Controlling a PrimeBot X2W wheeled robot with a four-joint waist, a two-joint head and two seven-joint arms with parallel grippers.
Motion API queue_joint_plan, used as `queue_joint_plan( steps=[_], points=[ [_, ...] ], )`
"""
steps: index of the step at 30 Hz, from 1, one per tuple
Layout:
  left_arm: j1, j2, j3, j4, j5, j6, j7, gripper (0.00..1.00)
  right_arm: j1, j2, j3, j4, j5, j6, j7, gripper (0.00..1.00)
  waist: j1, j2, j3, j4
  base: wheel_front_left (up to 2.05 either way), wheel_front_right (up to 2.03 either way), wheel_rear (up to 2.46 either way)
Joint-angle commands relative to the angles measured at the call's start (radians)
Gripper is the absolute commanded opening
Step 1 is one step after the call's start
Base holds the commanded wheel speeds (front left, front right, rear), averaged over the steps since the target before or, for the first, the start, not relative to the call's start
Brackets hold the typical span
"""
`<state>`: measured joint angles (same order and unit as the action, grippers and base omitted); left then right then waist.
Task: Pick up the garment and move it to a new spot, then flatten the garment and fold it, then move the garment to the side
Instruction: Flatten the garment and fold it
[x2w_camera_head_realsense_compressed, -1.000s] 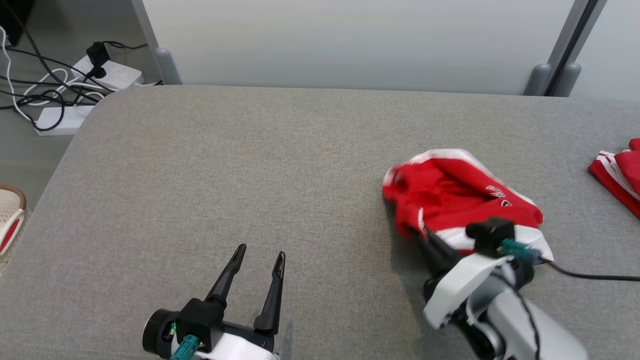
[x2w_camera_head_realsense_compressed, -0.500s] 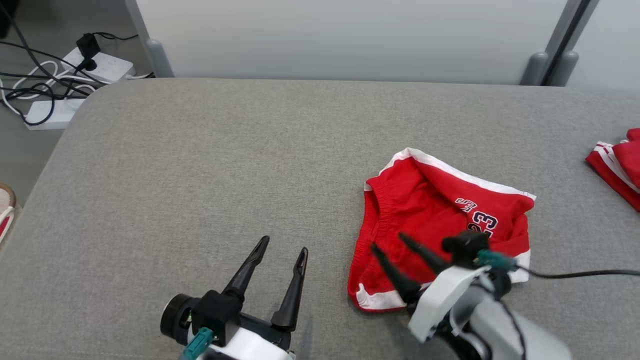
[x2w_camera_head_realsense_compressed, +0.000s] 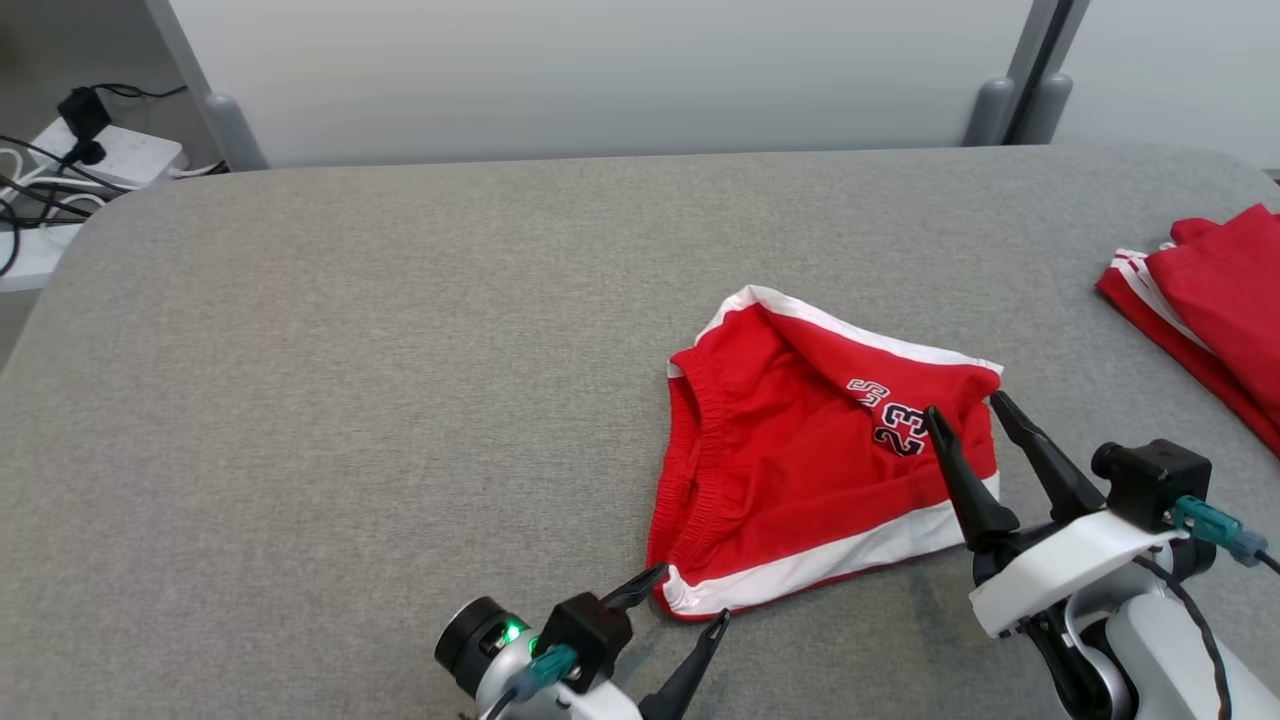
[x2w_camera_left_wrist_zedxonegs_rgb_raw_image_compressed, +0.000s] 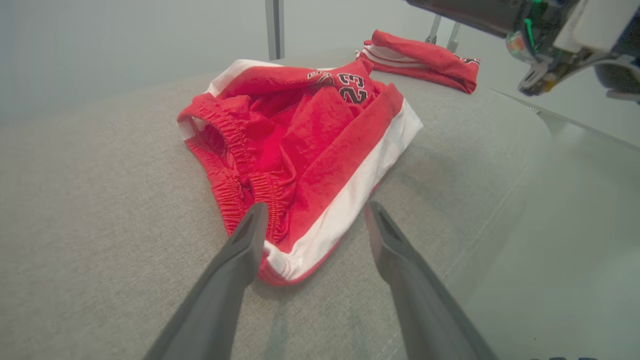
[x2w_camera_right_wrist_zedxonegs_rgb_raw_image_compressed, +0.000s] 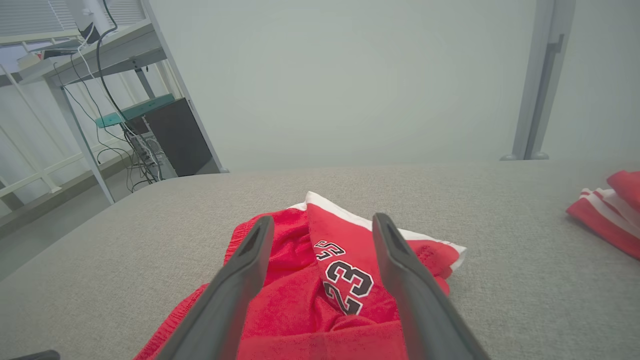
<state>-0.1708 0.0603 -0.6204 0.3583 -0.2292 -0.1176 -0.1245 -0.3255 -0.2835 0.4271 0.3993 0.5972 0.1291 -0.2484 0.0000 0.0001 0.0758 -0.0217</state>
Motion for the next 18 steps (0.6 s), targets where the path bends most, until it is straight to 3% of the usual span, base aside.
queue_joint_plan(
  steps=[1,12,13,15,18],
  points=[
    [-0.074,0.008,0.015,0.007,0.010,-0.006,0.018,1.00,0.005,0.000,0.003,-0.037,-0.015,0.002,-0.013,1.00,0.0000,-0.0001,0.007,-0.012,0.00,0.00,0.00],
    [-0.207,-0.002,-0.045,0.211,0.016,0.002,0.197,1.00,0.022,0.015,-0.016,-0.072,-0.036,0.002,-0.013,1.00,0.0000,-0.0001,0.037,-0.054,0.00,0.00,0.00],
    [-0.211,-0.002,-0.044,0.216,0.010,0.002,0.206,0.96,0.021,0.016,-0.018,-0.074,-0.037,0.002,-0.013,1.00,0.0000,-0.0001,0.039,-0.056,0.00,0.00,0.00],
    [-0.216,-0.002,-0.043,0.224,0.003,0.004,0.214,0.76,0.020,0.017,-0.023,-0.077,-0.038,0.002,-0.013,1.00,0.0000,-0.0001,0.040,-0.060,0.00,0.00,0.00],
    [-0.217,-0.001,-0.042,0.234,-0.001,0.006,0.220,0.69,0.020,0.020,-0.024,-0.079,-0.037,0.002,-0.013,1.00,0.0000,-0.0001,0.039,-0.063,0.00,0.00,0.00]
  ],
)
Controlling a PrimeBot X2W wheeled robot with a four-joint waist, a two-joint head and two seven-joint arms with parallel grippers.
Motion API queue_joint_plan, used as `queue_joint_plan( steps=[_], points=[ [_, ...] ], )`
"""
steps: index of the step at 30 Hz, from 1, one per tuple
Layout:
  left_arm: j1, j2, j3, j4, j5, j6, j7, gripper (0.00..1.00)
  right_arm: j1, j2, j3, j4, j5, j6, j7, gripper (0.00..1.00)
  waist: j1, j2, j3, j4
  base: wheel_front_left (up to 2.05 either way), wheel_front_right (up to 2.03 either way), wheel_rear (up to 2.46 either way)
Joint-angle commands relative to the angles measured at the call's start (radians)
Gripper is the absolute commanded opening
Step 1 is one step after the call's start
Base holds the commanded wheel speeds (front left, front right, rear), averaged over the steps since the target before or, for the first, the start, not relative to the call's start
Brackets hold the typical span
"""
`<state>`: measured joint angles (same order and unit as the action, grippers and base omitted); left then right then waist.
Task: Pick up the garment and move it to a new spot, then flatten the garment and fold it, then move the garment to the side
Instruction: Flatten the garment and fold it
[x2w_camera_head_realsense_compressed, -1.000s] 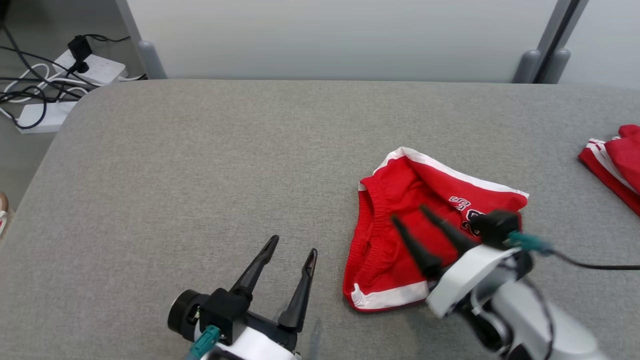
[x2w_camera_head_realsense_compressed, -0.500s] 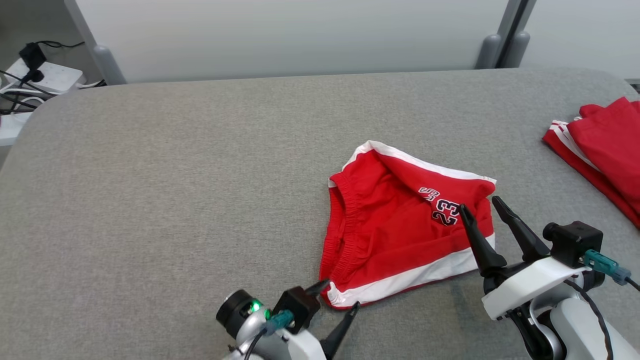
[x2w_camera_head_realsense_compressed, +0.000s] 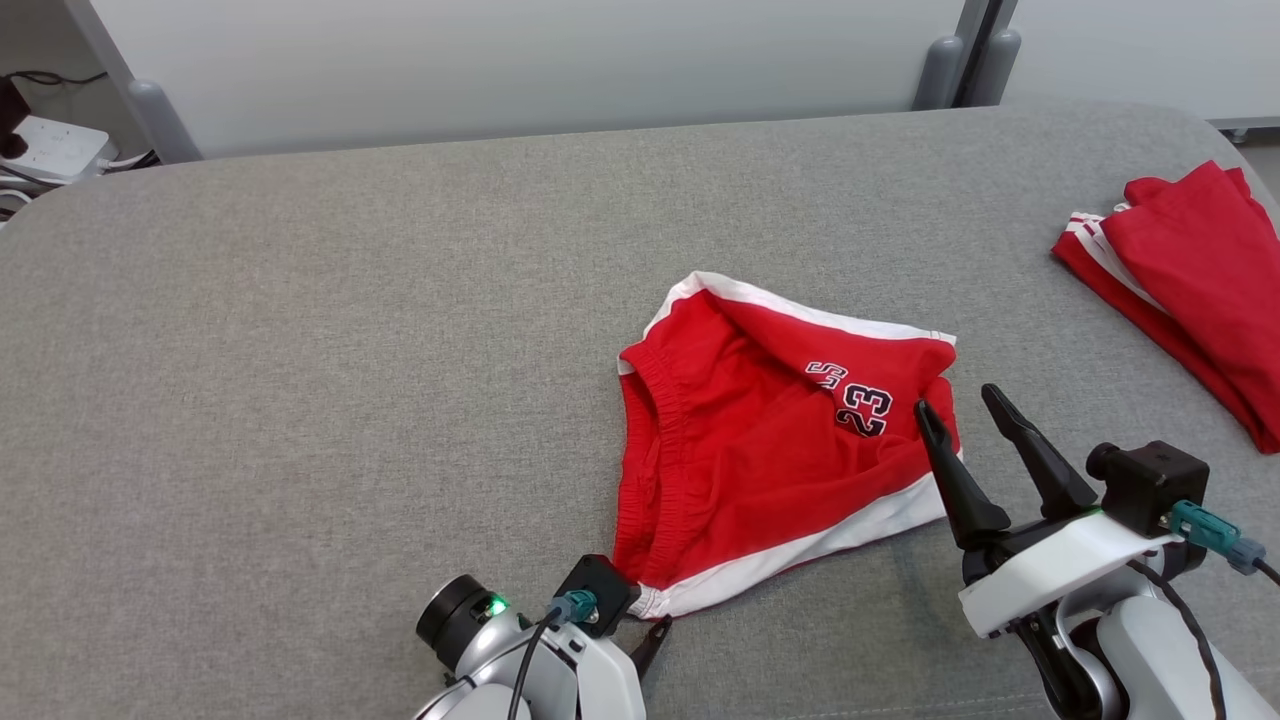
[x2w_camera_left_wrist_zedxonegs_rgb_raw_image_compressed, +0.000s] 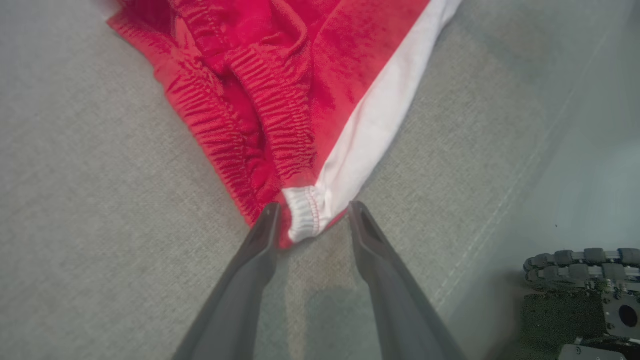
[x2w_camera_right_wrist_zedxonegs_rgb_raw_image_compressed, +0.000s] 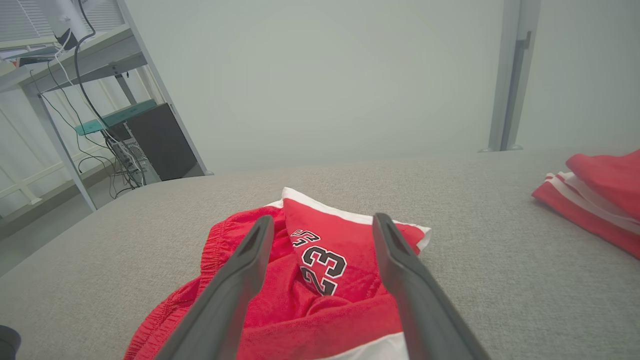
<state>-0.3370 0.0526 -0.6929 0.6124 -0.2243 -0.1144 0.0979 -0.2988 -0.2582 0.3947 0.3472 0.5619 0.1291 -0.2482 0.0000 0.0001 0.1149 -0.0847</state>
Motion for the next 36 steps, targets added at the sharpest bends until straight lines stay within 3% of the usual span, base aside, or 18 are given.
queue_joint_plan(
  steps=[1,4,6,7,15,25,29,36],
  points=[
    [-0.051,0.007,0.030,-0.016,-0.008,0.003,-0.001,0.54,-0.006,-0.004,0.009,-0.027,-0.001,0.002,-0.013,1.00,0.0000,-0.0001,-0.001,-0.001,0.00,0.00,0.00],
    [-0.050,0.007,0.030,-0.006,-0.018,0.003,0.004,0.31,-0.002,0.000,0.010,-0.027,0.000,0.002,-0.013,1.00,0.0000,-0.0001,-0.006,-0.003,0.00,0.00,0.00],
    [-0.049,0.006,0.028,0.002,-0.024,0.004,0.011,0.06,0.002,0.000,0.012,-0.026,0.002,0.002,-0.013,1.00,0.0000,-0.0001,-0.011,-0.003,0.00,0.00,0.00],
    [-0.047,0.006,0.027,0.006,-0.028,0.004,0.017,0.00,0.003,0.001,0.012,-0.026,0.002,0.002,-0.013,1.00,0.0000,-0.0001,-0.014,-0.003,0.00,0.00,0.00],
    [-0.025,0.030,0.053,-0.012,-0.068,0.013,0.002,0.00,0.013,-0.009,-0.009,-0.031,0.011,0.002,-0.013,1.00,0.0000,-0.0001,-0.030,0.009,0.00,0.00,0.00],
    [0.104,0.205,0.237,-0.188,-0.140,0.135,-0.128,0.00,0.077,-0.026,0.000,0.040,0.052,0.002,0.028,1.00,0.0000,-0.0001,-0.035,0.063,0.00,0.00,0.00],
    [0.143,0.246,0.276,-0.241,-0.160,0.159,-0.133,0.00,0.105,-0.033,0.054,0.050,0.104,0.002,0.081,1.00,0.0000,-0.0001,-0.037,0.088,0.00,0.00,0.00],
    [0.156,0.246,0.283,-0.295,-0.173,0.176,-0.131,0.00,0.168,-0.078,0.164,-0.007,0.216,0.002,0.146,1.00,0.0000,-0.0001,-0.035,0.115,0.00,0.00,0.00]
  ],
)
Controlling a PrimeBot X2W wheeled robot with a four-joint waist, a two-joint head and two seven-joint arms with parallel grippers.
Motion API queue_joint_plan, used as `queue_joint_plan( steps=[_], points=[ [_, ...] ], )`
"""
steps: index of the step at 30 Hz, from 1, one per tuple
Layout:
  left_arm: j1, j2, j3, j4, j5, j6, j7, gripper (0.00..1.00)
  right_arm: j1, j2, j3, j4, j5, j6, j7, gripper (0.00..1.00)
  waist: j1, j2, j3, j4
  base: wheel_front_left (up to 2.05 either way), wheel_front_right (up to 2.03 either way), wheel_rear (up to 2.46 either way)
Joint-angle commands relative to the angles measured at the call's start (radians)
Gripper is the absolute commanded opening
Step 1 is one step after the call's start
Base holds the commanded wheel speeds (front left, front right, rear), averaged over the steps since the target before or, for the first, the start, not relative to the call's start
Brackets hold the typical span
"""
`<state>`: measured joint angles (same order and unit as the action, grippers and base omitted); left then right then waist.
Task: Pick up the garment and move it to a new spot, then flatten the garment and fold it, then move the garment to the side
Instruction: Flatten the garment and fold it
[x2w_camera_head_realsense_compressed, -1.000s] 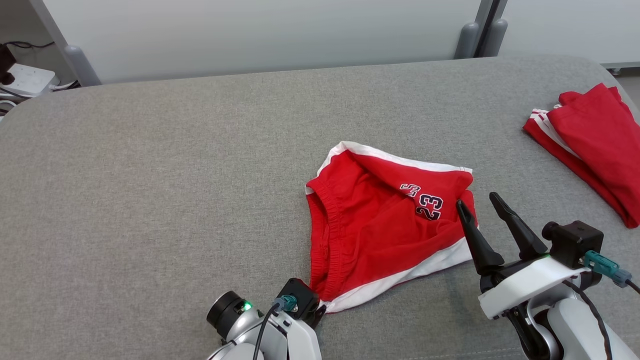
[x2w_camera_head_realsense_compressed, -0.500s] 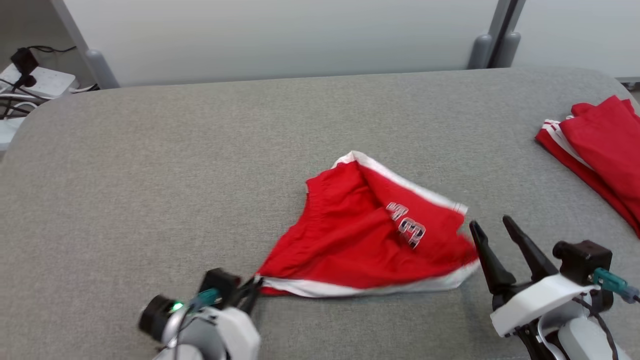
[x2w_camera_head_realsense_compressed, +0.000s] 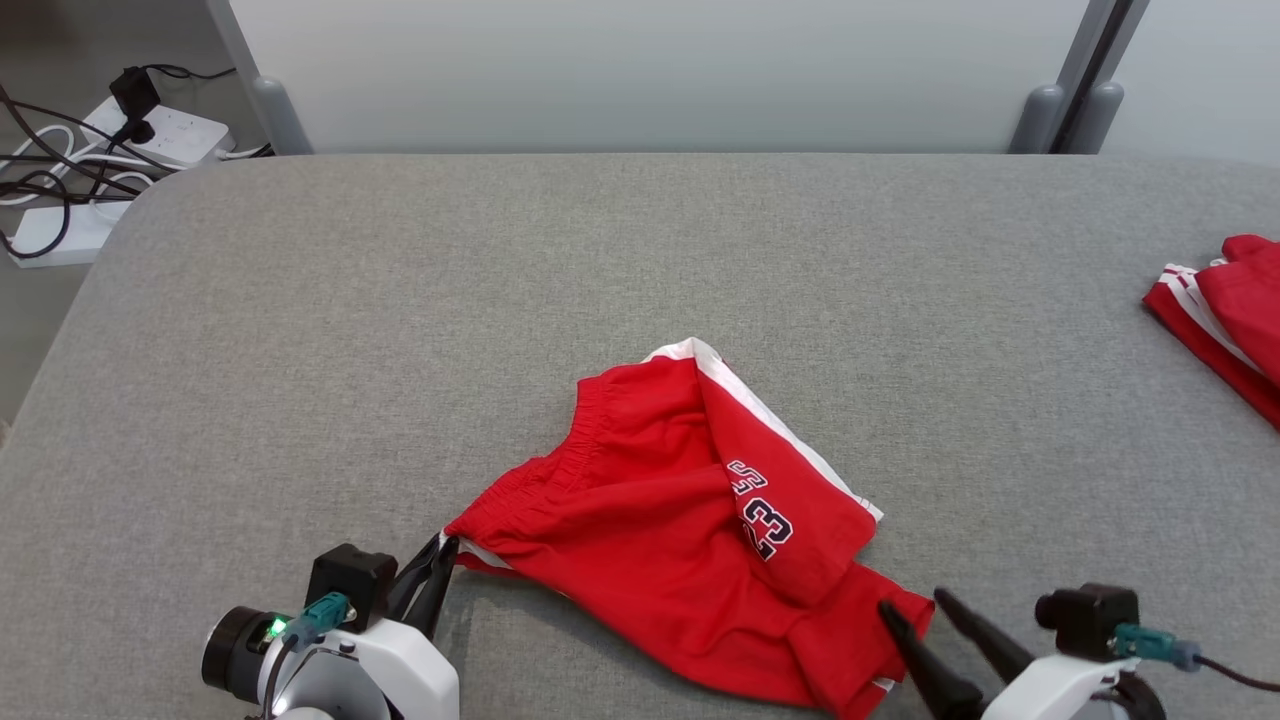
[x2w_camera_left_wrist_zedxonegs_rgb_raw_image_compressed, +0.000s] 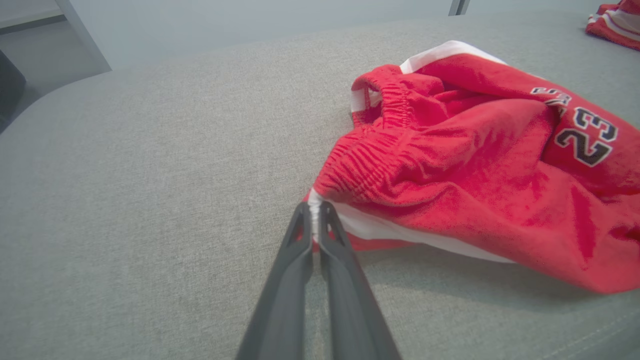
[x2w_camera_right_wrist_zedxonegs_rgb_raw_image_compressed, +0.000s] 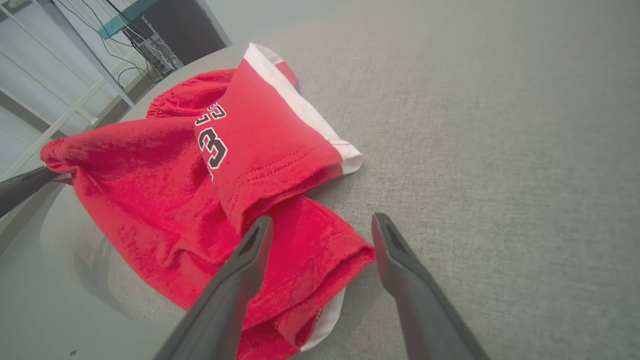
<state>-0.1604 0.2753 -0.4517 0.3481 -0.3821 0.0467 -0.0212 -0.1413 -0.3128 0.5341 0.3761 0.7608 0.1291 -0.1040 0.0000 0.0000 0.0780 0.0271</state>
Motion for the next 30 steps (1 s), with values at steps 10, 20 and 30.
queue_joint_plan(
  steps=[10,20,30],
  points=[
    [-0.021,0.023,0.046,-0.042,-0.024,0.026,-0.029,0.00,0.071,-0.046,0.115,-0.076,0.113,0.002,0.034,1.00,0.0000,0.0000,0.012,0.002,0.00,0.00,0.00],
    [-0.045,0.011,0.026,-0.043,-0.021,0.026,-0.039,0.00,-0.066,0.041,0.217,0.104,0.311,0.002,0.048,0.40,0.0000,0.0000,0.019,0.017,0.00,0.00,0.00],
    [-0.070,-0.017,0.012,-0.070,-0.040,-0.001,-0.083,0.00,-0.245,-0.033,0.282,0.212,0.285,0.002,-0.118,0.00,0.0000,0.0000,0.015,0.048,0.00,0.00,0.00]
  ],
)
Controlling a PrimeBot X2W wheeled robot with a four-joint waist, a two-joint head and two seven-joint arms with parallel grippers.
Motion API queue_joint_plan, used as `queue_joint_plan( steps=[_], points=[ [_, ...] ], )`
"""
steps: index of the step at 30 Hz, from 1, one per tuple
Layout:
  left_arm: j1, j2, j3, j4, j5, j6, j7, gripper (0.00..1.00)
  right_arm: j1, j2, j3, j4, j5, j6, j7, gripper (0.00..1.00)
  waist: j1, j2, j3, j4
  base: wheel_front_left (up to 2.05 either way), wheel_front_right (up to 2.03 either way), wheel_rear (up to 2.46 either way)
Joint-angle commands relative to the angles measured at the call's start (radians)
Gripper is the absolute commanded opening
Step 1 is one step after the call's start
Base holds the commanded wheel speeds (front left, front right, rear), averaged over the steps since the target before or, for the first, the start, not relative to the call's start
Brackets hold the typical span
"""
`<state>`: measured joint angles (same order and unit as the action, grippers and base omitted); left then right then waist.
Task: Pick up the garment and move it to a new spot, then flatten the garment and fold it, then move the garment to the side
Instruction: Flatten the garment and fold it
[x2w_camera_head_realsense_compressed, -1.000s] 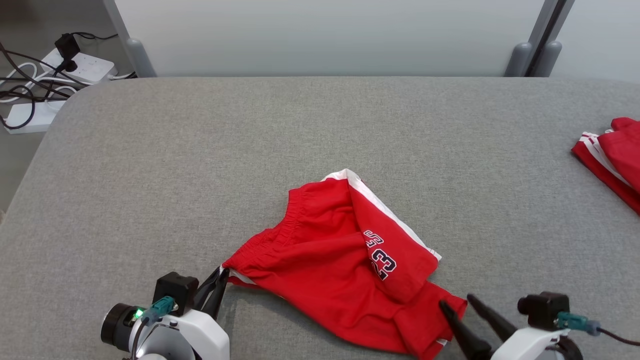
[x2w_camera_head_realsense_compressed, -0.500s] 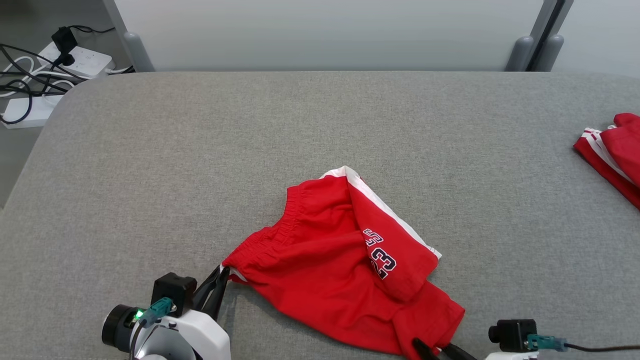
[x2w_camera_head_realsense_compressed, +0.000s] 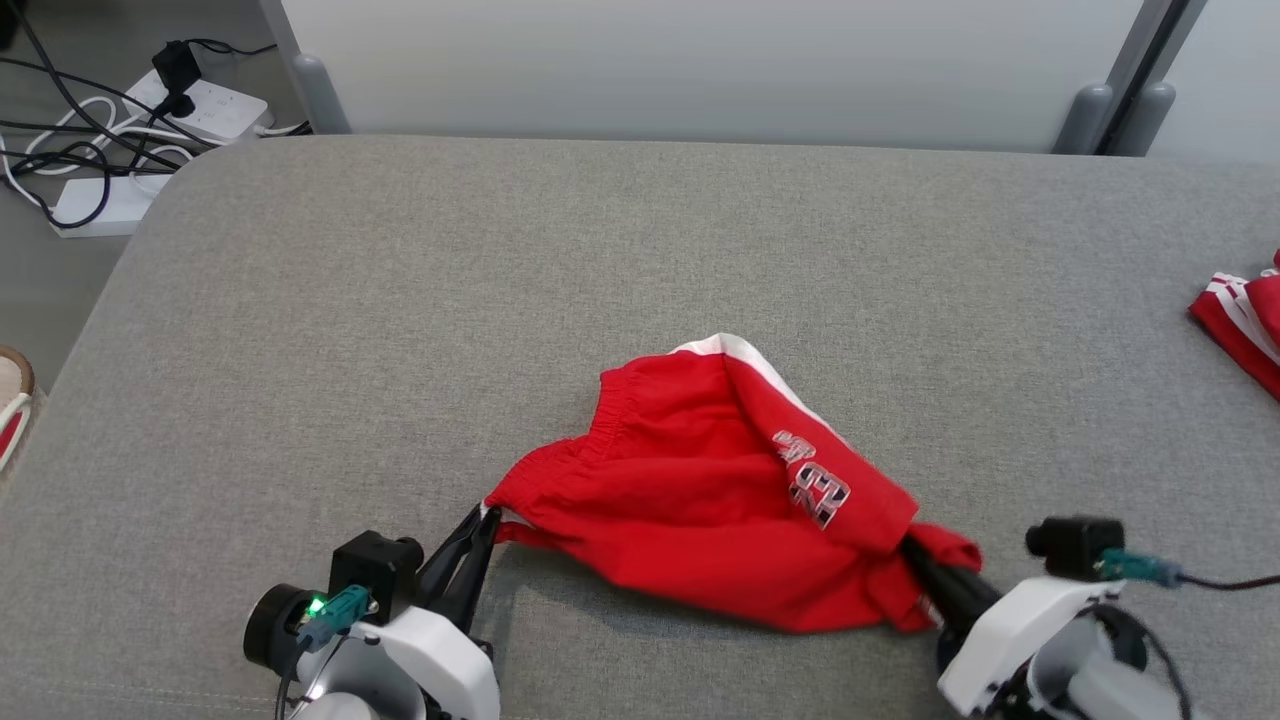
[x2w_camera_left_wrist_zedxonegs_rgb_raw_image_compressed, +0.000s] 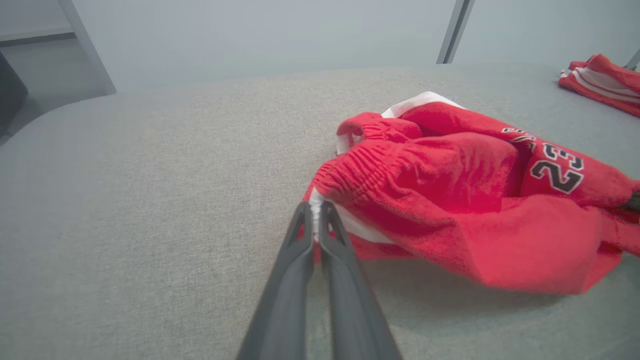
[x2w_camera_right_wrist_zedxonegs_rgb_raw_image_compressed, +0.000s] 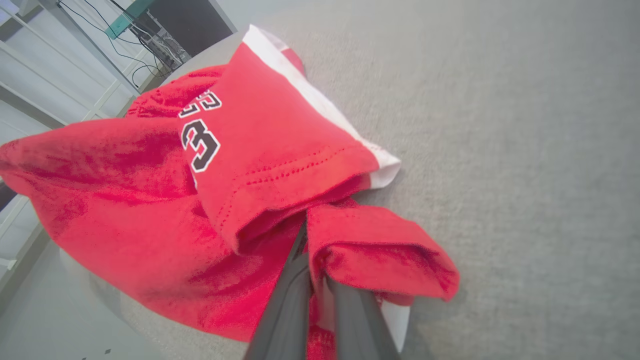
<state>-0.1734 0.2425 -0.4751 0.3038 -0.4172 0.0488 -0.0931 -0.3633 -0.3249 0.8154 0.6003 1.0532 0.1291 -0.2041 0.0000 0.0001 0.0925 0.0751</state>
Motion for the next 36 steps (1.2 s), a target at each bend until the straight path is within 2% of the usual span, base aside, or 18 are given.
queue_joint_plan(
  steps=[1,6,10,11,12,16,19,25,30,36],
  points=[
    [-0.062,0.011,0.034,-0.031,-0.011,-0.009,-0.012,0.00,-0.045,-0.035,-0.010,-0.004,-0.013,0.002,-0.029,0.00,0.0000,-0.0001,0.002,0.000,0.00,0.00,0.00],
    [-0.101,-0.010,0.011,-0.049,-0.028,-0.049,-0.005,0.00,-0.167,-0.087,-0.046,0.056,-0.050,0.002,-0.048,0.00,0.0000,-0.0001,0.017,-0.001,0.00,0.00,0.00],
    [-0.144,-0.034,-0.013,-0.046,-0.033,-0.074,0.006,0.00,-0.261,-0.060,-0.072,0.143,-0.026,0.002,-0.046,0.00,0.0000,-0.0001,0.044,-0.010,0.00,0.00,0.00],
    [-0.155,-0.038,-0.021,-0.041,-0.029,-0.079,0.009,0.00,-0.279,-0.046,-0.066,0.175,-0.023,0.002,-0.038,0.44,0.0000,-0.0001,0.050,-0.013,0.00,0.00,0.00],
    [-0.165,-0.045,-0.028,-0.035,-0.027,-0.083,0.009,0.00,-0.295,-0.035,-0.058,0.208,-0.025,0.002,-0.035,1.00,0.0000,-0.0001,0.055,-0.014,0.00,0.00,0.00],
    [-0.197,-0.068,-0.049,-0.006,-0.019,-0.092,0.000,0.00,-0.321,-0.007,-0.036,0.274,-0.039,0.002,-0.047,1.00,0.0000,-0.0001,0.066,-0.022,0.00,0.00,0.00],
    [-0.211,-0.077,-0.043,0.006,-0.016,-0.083,-0.031,0.00,-0.304,-0.027,-0.044,0.281,-0.080,0.002,-0.056,1.00,0.0000,-0.0001,0.069,-0.032,0.00,0.00,0.00],
    [-0.213,-0.071,-0.007,0.004,-0.016,-0.044,-0.080,0.00,-0.188,-0.060,-0.110,0.201,-0.177,0.002,-0.057,1.00,0.0000,-0.0001,0.065,-0.052,0.00,0.00,0.00],
    [-0.206,-0.042,0.026,-0.007,-0.017,-0.017,-0.099,0.00,-0.085,-0.074,-0.075,0.127,-0.212,0.002,-0.057,1.00,0.0000,-0.0001,0.061,-0.062,0.00,0.00,0.00],
    [-0.198,-0.013,0.050,-0.021,-0.017,0.003,-0.110,0.00,-0.062,-0.081,-0.021,0.097,-0.219,0.002,-0.058,1.00,0.0000,-0.0001,0.056,-0.052,0.00,0.00,0.00]
  ],
)
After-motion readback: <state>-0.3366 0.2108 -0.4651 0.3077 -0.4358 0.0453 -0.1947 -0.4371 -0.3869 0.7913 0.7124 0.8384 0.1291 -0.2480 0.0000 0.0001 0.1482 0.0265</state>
